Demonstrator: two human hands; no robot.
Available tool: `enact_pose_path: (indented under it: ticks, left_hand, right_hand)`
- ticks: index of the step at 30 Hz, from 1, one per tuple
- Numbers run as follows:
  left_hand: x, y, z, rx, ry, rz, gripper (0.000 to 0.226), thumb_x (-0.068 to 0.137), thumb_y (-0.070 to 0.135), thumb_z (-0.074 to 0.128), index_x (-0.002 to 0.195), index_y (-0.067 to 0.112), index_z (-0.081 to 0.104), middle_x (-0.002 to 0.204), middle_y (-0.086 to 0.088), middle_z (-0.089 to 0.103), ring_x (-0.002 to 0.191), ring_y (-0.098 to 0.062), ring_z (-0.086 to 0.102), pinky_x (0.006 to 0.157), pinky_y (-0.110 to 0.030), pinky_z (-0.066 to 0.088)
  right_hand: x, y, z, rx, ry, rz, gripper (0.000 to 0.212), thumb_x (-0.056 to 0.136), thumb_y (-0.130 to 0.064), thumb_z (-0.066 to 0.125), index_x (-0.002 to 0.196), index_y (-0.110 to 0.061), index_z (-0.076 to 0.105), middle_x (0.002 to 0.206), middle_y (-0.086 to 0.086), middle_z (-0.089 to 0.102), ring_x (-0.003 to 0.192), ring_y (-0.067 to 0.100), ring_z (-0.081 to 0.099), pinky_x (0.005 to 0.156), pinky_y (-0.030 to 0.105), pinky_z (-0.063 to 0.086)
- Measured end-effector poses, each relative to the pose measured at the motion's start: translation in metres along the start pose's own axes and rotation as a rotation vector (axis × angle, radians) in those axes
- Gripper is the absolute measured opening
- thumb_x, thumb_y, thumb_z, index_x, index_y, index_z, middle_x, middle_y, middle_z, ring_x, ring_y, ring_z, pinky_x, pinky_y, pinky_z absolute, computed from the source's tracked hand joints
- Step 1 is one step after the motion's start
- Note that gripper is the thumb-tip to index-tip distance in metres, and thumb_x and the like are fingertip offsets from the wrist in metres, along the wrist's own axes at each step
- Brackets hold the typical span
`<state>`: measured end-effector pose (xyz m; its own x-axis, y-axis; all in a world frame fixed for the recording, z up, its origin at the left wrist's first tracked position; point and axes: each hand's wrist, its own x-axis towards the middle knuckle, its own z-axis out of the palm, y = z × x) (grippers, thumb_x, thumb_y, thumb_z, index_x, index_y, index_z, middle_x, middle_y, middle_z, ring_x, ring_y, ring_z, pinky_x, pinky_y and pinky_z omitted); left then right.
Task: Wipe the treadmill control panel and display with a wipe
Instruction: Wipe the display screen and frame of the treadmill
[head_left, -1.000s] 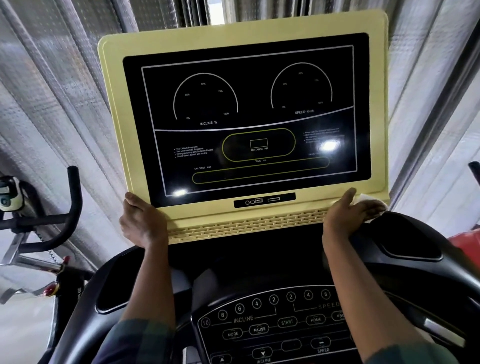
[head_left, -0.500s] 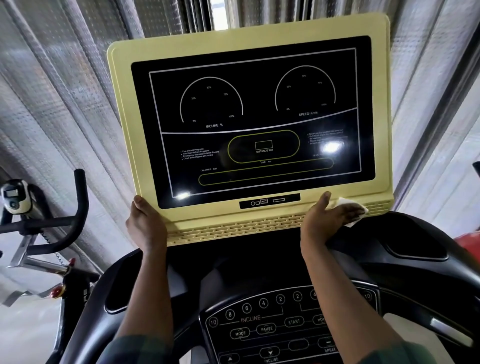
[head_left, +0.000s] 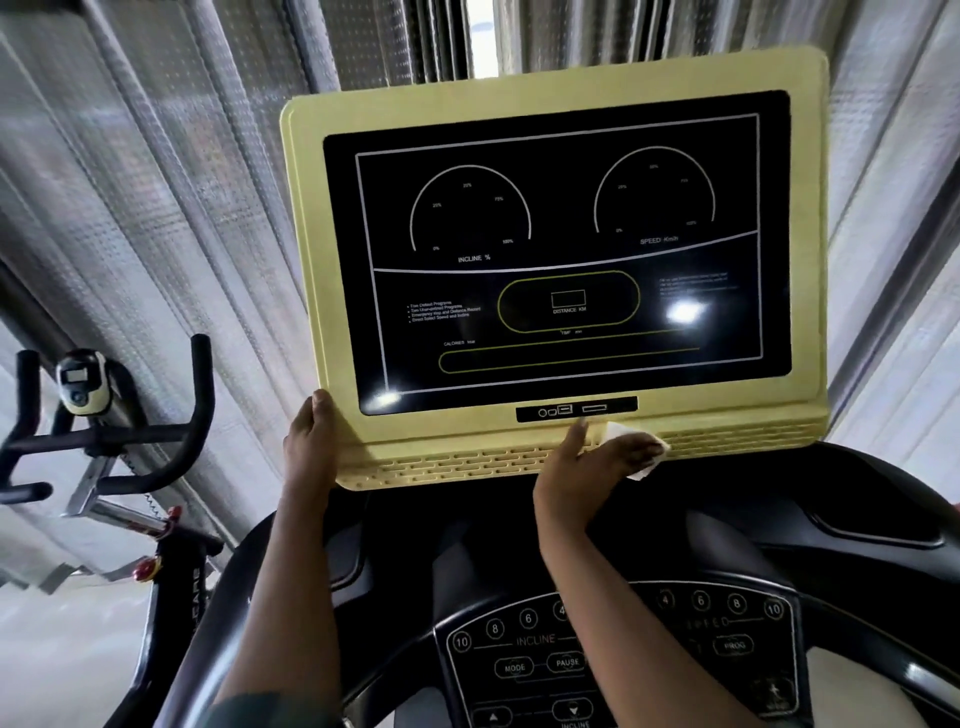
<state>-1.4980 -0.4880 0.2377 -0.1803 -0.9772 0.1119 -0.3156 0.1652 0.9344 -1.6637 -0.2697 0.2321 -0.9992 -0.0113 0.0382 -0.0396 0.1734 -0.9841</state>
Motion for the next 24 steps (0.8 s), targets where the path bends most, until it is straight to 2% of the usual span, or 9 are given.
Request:
enact_pose_path:
  ticks: [2,4,7,10,13,17,19,21,24]
  left_hand:
    - [0.004,-0.003,-0.007,-0.009,-0.049,0.006,0.051,0.095,0.065,0.033,0.116,0.034,0.067,0.123,-0.010,0.064,0.118,-0.032,0.054,0.100,-0.044,0.042]
    - [0.006,-0.004,-0.014,-0.037,-0.121,0.027,0.043,0.089,0.070,0.037,0.095,0.042,0.068,0.107,-0.007,0.068,0.104,-0.026,0.059,0.090,-0.043,0.046]
    - [0.009,-0.006,-0.020,-0.137,-0.233,0.024,0.042,0.088,0.066,0.044,0.092,0.034,0.070,0.096,-0.010,0.070,0.089,-0.026,0.063,0.088,-0.050,0.052]
    - [0.013,-0.008,-0.022,-0.240,-0.296,0.008,0.032,0.099,0.049,0.048,0.092,0.030,0.072,0.086,-0.005,0.070,0.084,-0.024,0.065,0.073,-0.036,0.057]
    - [0.015,-0.011,-0.026,-0.292,-0.356,-0.005,0.030,0.103,0.042,0.048,0.097,0.026,0.073,0.089,-0.004,0.071,0.085,-0.021,0.067,0.072,-0.030,0.058]
    - [0.010,-0.018,-0.032,-0.320,-0.443,-0.008,0.029,0.104,0.041,0.047,0.102,0.029,0.074,0.091,-0.005,0.071,0.089,-0.020,0.068,0.076,-0.028,0.056]
    - [0.010,-0.021,-0.034,-0.336,-0.486,0.000,0.030,0.103,0.042,0.049,0.108,0.025,0.073,0.102,-0.008,0.074,0.098,-0.024,0.070,0.081,-0.030,0.057]
    - [0.011,-0.023,-0.035,-0.344,-0.533,-0.006,0.034,0.099,0.047,0.052,0.112,0.024,0.073,0.111,-0.012,0.073,0.106,-0.026,0.070,0.087,-0.034,0.057]
    - [0.011,-0.022,-0.039,-0.367,-0.570,-0.023,0.038,0.091,0.054,0.057,0.106,0.025,0.076,0.112,-0.014,0.073,0.107,-0.027,0.069,0.085,-0.031,0.057]
  right_hand:
    - [-0.036,0.007,0.016,0.037,-0.125,-0.081,0.081,0.105,-0.028,0.048,0.154,0.011,-0.004,0.163,0.030,-0.011,0.155,0.036,-0.012,0.127,0.040,-0.002]
    - [-0.058,0.013,0.025,0.045,-0.219,-0.125,0.081,0.104,-0.028,0.048,0.155,0.008,-0.005,0.164,0.026,-0.013,0.155,0.032,-0.015,0.128,0.041,0.001]
    - [-0.051,0.013,0.029,0.008,-0.162,-0.120,0.081,0.105,-0.026,0.048,0.155,0.007,-0.006,0.164,0.025,-0.015,0.154,0.033,-0.015,0.128,0.042,0.001]
    - [-0.054,0.009,0.034,-0.063,-0.112,-0.094,0.083,0.104,-0.028,0.049,0.155,0.008,-0.007,0.164,0.026,-0.015,0.155,0.036,-0.013,0.128,0.042,0.002]
    - [-0.097,0.011,0.051,-0.102,-0.258,-0.173,0.086,0.104,-0.034,0.048,0.156,0.004,-0.009,0.165,0.022,-0.017,0.155,0.030,-0.016,0.128,0.041,0.001]
    - [-0.128,0.020,0.068,-0.219,-0.334,-0.258,0.087,0.103,-0.043,0.043,0.157,0.001,-0.009,0.165,0.019,-0.019,0.155,0.026,-0.017,0.120,0.020,-0.015]
    - [-0.132,0.025,0.070,-0.339,-0.342,-0.297,0.088,0.103,-0.045,0.041,0.157,-0.001,-0.012,0.165,0.017,-0.020,0.155,0.026,-0.017,0.122,0.024,-0.013]
    - [-0.145,0.033,0.073,-0.453,-0.394,-0.411,0.089,0.102,-0.049,0.039,0.157,-0.005,-0.014,0.165,0.014,-0.023,0.155,0.024,-0.019,0.127,0.032,-0.004]
    - [-0.172,0.043,0.087,-0.551,-0.513,-0.593,0.088,0.100,-0.053,0.035,0.157,-0.012,-0.019,0.165,0.006,-0.027,0.153,0.018,-0.023,0.128,0.034,0.000]
